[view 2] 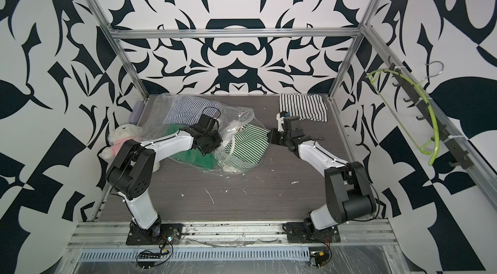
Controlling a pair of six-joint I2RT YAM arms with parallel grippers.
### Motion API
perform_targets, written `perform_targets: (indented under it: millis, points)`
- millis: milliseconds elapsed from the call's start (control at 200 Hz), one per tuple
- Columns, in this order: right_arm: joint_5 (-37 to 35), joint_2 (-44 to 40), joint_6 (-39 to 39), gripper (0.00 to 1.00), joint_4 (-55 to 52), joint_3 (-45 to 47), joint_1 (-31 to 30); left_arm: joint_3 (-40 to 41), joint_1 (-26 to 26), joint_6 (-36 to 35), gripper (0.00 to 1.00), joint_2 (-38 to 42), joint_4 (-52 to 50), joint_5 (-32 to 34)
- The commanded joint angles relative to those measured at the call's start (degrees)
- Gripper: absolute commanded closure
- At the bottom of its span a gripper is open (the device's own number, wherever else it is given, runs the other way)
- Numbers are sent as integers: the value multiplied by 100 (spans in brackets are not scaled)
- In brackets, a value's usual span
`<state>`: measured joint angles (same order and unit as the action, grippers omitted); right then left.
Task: Take the tank top out of the vacuum bag
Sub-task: Take out the tank top from the vacuum bag.
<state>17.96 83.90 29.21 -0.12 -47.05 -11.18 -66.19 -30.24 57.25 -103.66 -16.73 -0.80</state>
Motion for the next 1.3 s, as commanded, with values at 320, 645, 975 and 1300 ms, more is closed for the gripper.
perform_targets:
  millis: [320,645,975,1300]
  points:
    - [-1458,-1268,1001,100,-761,820,1161,80,124,31,100,43,-120,150]
    - [-998,-788,-79,3,-1496,164,1399,20,139,-18,100,1,-97,48]
    - [-777,1032,-2374,6,-2234,-1556,1106,-77,124,-10,100,-173,-16,-136]
    - [-1405,2711,-2912,24,-3549,-3092,589,-87,125,-13,100,-146,-57,-166]
